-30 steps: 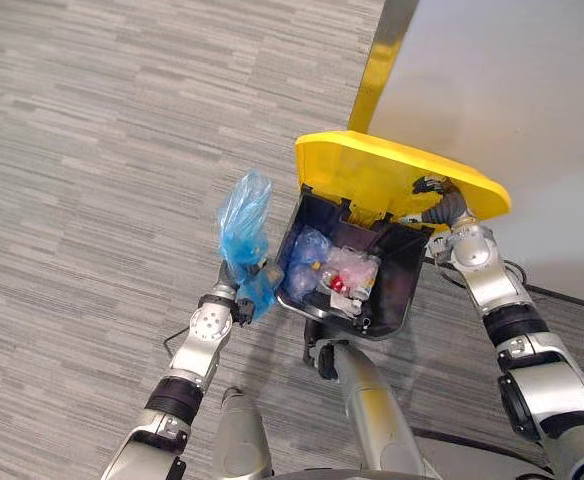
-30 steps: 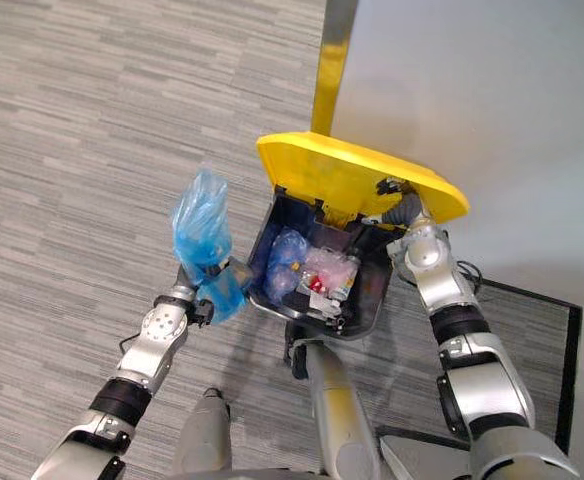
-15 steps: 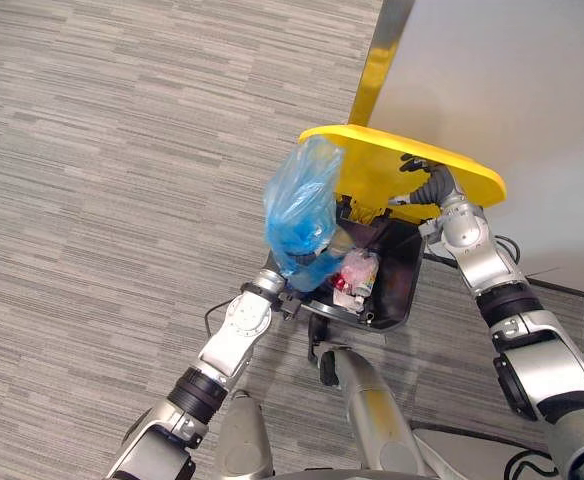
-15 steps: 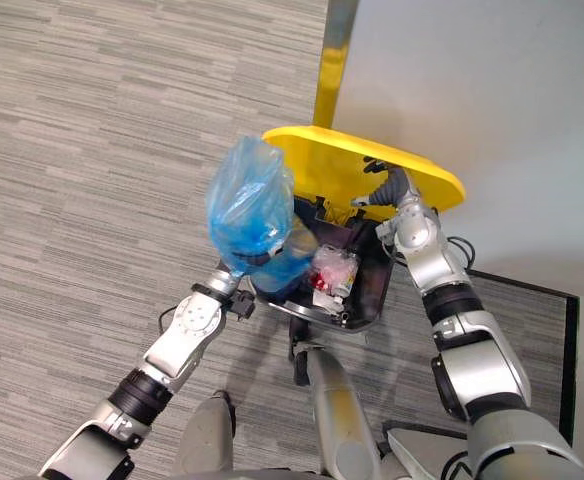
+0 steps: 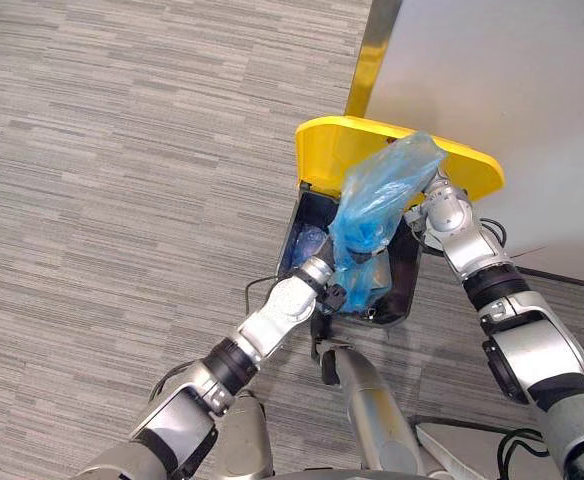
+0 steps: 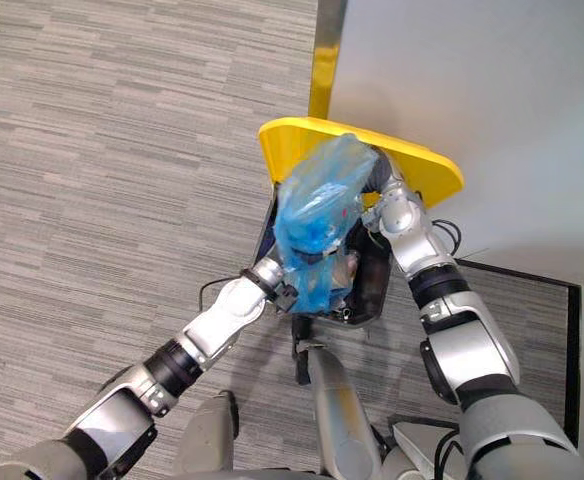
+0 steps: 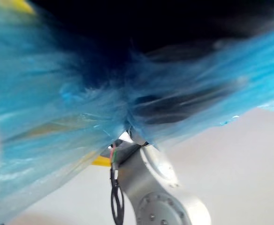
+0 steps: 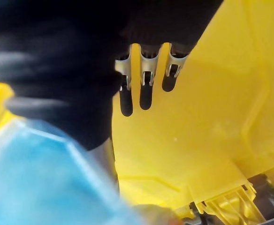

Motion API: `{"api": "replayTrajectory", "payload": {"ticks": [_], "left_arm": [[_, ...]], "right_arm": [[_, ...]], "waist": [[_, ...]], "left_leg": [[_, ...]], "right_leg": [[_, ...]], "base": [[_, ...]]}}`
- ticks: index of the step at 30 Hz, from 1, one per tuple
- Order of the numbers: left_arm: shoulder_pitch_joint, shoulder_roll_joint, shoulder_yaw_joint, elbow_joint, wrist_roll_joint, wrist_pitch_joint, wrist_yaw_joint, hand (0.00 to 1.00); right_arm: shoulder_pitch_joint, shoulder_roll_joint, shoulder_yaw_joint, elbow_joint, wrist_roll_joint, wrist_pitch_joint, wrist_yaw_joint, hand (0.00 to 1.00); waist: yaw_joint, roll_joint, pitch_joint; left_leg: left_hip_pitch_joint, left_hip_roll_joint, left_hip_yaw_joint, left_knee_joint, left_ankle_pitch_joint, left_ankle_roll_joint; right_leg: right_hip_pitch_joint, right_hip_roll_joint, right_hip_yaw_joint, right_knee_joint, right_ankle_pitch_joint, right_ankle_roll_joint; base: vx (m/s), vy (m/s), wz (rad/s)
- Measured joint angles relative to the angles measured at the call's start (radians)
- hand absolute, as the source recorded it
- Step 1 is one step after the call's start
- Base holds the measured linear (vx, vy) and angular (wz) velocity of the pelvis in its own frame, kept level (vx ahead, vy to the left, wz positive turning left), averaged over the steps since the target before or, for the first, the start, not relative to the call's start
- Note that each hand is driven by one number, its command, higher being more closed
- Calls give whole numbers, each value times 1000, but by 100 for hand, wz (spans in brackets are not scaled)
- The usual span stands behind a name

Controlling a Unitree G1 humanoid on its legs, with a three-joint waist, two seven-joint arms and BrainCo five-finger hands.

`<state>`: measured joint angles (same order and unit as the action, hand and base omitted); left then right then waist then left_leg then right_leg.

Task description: Gather rubbish on tea table into small bin, then transfer packed bag to large trash can.

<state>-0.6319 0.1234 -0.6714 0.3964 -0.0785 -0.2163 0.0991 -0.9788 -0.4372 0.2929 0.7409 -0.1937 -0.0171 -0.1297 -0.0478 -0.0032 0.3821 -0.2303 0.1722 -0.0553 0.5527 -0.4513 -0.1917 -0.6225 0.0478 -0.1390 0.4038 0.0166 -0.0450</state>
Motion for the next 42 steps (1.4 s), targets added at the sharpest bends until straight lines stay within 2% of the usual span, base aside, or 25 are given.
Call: {"api": "replayTrajectory", "payload": {"ticks": [4, 11, 19, 23, 30, 31, 42], "left_arm": [[-60, -35, -3, 95, 15, 17, 16, 100], [-143, -81, 20, 261, 58, 31, 20, 100], [-237, -94, 134, 407, 140, 61, 51, 100], [-258, -99, 189, 441, 170, 85, 73, 100], [-268, -101, 289, 442, 201, 101, 99, 100], [-268, -100, 293, 443, 209, 102, 99, 0], [-292, -101, 343, 479, 302, 123, 98, 0]], "right_arm": [[-47, 4, 0, -36, -14, -1, -2, 0], [-55, 27, 7, -65, -96, -5, -15, 0], [-92, 58, 49, -130, -174, -3, -44, 0], [-115, 64, 69, -143, -210, -3, -47, 0], [-136, 85, 74, -180, -232, -4, -75, 0], [-136, 86, 80, -180, -232, -4, -80, 0], [-136, 88, 102, -210, -252, -5, -85, 0]], "waist": [[-3, -5, 48], [-10, -15, 64], [-22, -45, 99], [-27, -45, 100], [-42, -45, 100], [-44, -45, 100], [-58, -45, 99]], "left_leg": [[-33, 3, 16, 29, -7, 11], [-84, 18, 36, 58, -8, 12], [-149, 31, 64, 101, -20, 17], [-186, 59, 101, 146, -36, 11], [-255, 78, 142, 208, -53, 20], [-263, 79, 143, 216, -58, 19], [-283, 78, 171, 232, -79, 32]], "right_leg": [[-26, 1, 5, -2, 12, 16], [-75, 2, 7, 10, 14, 19], [-139, 1, 12, 31, 16, 16], [-177, 1, 13, 57, 18, 11], [-233, -19, 15, 82, 16, 13], [-239, -19, 16, 85, 16, 13], [-273, -19, 35, 100, 17, 11]], "base": [[-64, -4, -8], [1, -7, -5], [9, 2, -3], [26, 18, -7], [-2, 46, 3], [-6, 59, -7], [39, 45, -6]]}}
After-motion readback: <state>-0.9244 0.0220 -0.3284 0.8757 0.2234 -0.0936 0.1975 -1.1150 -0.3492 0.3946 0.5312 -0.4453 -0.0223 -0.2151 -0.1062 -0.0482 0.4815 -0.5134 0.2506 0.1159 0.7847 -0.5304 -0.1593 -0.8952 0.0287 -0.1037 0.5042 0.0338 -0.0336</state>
